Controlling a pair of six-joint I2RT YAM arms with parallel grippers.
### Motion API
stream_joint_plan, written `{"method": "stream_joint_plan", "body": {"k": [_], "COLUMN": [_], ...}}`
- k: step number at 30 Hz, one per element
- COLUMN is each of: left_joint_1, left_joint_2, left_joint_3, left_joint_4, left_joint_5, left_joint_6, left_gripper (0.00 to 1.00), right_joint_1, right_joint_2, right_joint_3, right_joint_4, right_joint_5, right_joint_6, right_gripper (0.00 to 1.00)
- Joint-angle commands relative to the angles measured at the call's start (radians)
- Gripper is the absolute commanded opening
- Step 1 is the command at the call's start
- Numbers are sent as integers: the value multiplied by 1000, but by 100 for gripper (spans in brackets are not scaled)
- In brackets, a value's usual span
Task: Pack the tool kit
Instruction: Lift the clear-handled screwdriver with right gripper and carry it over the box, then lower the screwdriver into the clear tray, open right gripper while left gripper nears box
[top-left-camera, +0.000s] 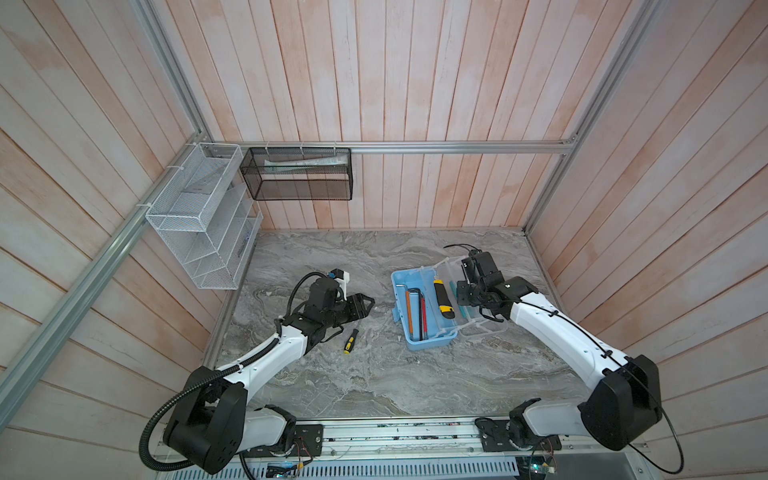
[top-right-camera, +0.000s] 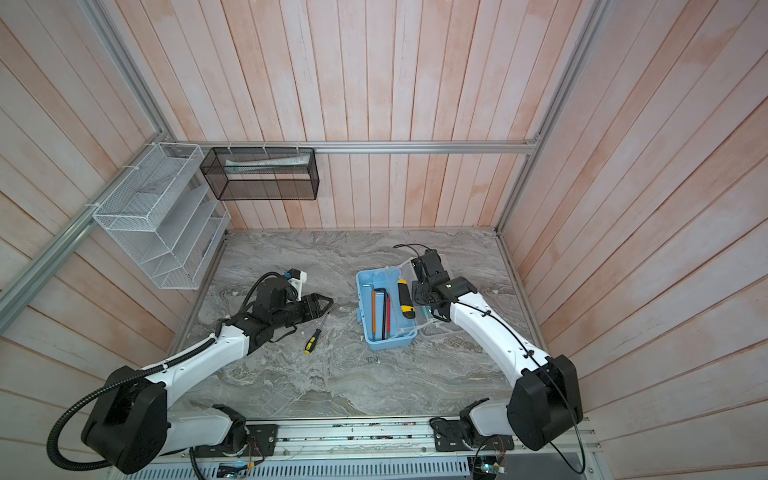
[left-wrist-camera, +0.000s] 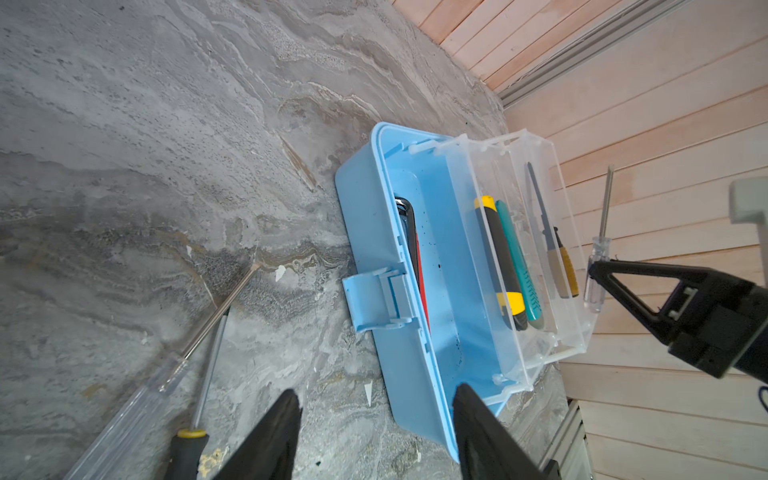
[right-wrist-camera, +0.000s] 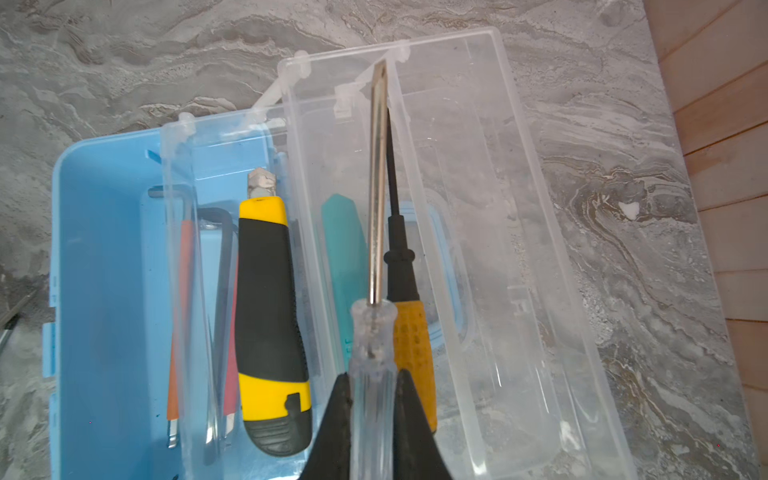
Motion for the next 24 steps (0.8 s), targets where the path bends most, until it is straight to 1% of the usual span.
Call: {"method": "stream_joint_plan", "body": {"k": [1,6,9,14,15,18,19,20,22,24], "left_joint_1": [-4,-12,-27,-71,-78,-99,-104,-113,-125,-131], "left_joint_2": [10,29,57,127,142,203,223,243,286,331], "left_joint_3": [39,59,84,174,197,259,278,300,340,377], "left_joint_4": [-6,-25,-40,-84,-92,-113,-118,-120,-121,-123], "left_joint_5": [-26,-41,-65,-118,-127,-151,-159,-168,-185,-186], "left_joint_6": [25,46,64,98,104,118,121,124,127,125], "left_gripper": [61,62,67,74,75,76,76,76,75,75], "right_joint_1": [-5,-6,-7,-8,-8,-8,-8,-8,-9,-7], "right_joint_2": [4,27,33,21,15,2,-1,-4,-12,-24], "right_joint_3": [-8,-25,-29,-37,-38,-45,-45,-41,-35,-23], "right_joint_4": [-5,1,-8,-24,-24,-24,-27,-32,-37,-45], "right_joint_5": [36,9,-2,-1,-5,-27,-31,-38,-57,-78], "right_joint_6": [-35,-52,-53,-46,-43,-42,-40,-39,-39,-37], "right_gripper": [0,0,0,0,5,27,32,36,41,42]}}
